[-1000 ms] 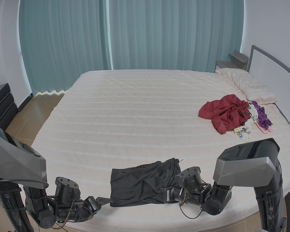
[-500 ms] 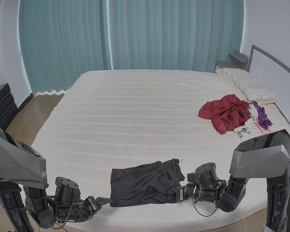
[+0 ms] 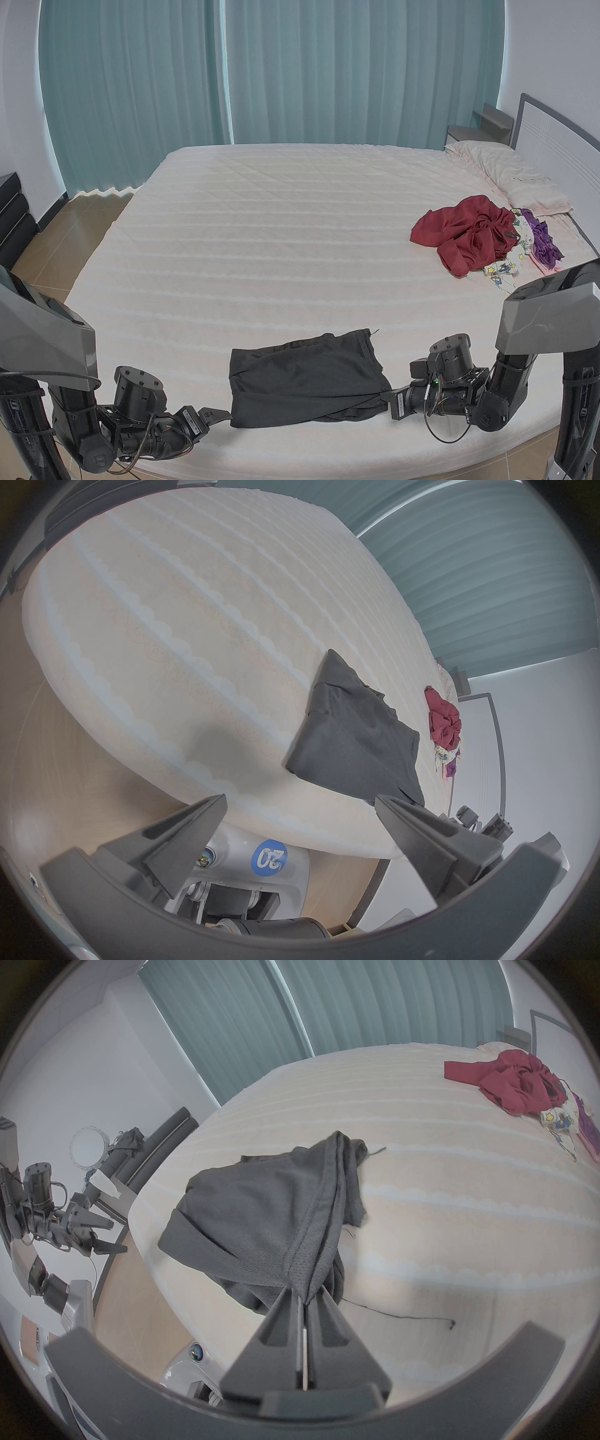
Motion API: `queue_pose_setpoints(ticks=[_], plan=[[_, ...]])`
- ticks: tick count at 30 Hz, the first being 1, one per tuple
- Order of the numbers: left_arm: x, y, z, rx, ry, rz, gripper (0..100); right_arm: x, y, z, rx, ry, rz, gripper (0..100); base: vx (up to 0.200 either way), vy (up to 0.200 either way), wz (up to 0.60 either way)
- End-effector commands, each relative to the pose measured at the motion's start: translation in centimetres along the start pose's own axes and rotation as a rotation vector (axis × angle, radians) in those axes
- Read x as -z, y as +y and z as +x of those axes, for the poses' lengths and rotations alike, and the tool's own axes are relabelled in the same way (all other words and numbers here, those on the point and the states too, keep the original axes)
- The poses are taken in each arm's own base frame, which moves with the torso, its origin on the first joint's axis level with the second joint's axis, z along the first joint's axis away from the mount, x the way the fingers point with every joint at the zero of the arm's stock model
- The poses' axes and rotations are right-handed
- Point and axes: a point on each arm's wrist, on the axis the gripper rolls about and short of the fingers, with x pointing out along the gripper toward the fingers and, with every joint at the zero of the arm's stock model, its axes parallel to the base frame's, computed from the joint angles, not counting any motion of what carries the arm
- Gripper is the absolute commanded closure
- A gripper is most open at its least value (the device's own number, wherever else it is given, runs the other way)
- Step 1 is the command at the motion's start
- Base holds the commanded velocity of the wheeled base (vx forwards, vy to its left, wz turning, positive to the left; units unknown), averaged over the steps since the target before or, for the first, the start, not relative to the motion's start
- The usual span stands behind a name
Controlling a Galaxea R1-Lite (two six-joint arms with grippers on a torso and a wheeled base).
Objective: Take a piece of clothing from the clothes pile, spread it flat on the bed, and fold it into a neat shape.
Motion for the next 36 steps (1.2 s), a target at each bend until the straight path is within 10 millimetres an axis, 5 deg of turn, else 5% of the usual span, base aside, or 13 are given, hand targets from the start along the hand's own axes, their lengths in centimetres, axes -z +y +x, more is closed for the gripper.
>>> queue_pose_setpoints(ticks=[1, 9, 10, 15, 19, 31, 36], plan=[[0.1, 0.1, -0.1, -0.007, 0.004, -0.003, 0, 1.0, -0.5, 0.1, 0.016, 0.039, 0.004, 100, 0.0, 0.0, 0.0], [0.1, 0.1, -0.1, -0.006, 0.003, -0.001, 0, 2.2, -0.5, -0.1, 0.019, 0.088, -0.006, 100, 0.0, 0.0, 0.0], [0.1, 0.1, -0.1, -0.006, 0.003, -0.002, 0, 2.3, -0.5, -0.2, 0.019, 0.091, -0.009, 0, 0.0, 0.0, 0.0], [0.1, 0.1, -0.1, -0.006, 0.003, -0.001, 0, 1.4, -0.6, -0.3, 0.017, 0.049, 0.001, 0, 0.0, 0.0, 0.0], [0.1, 0.1, -0.1, -0.006, 0.002, -0.002, 0, -1.7, -1.3, -0.1, 0.019, -0.087, 0.028, 0, 0.0, 0.0, 0.0], [0.1, 0.1, -0.1, -0.008, 0.002, -0.003, 0, -8.2, -0.9, 6.6, -0.001, -0.131, 0.286, 0, 0.0, 0.0, 0.0], [0.1, 0.1, -0.1, -0.007, 0.003, -0.001, 0, -8.4, -1.2, 8.7, 0.009, -0.107, 0.304, 0, 0.0, 0.0, 0.0]])
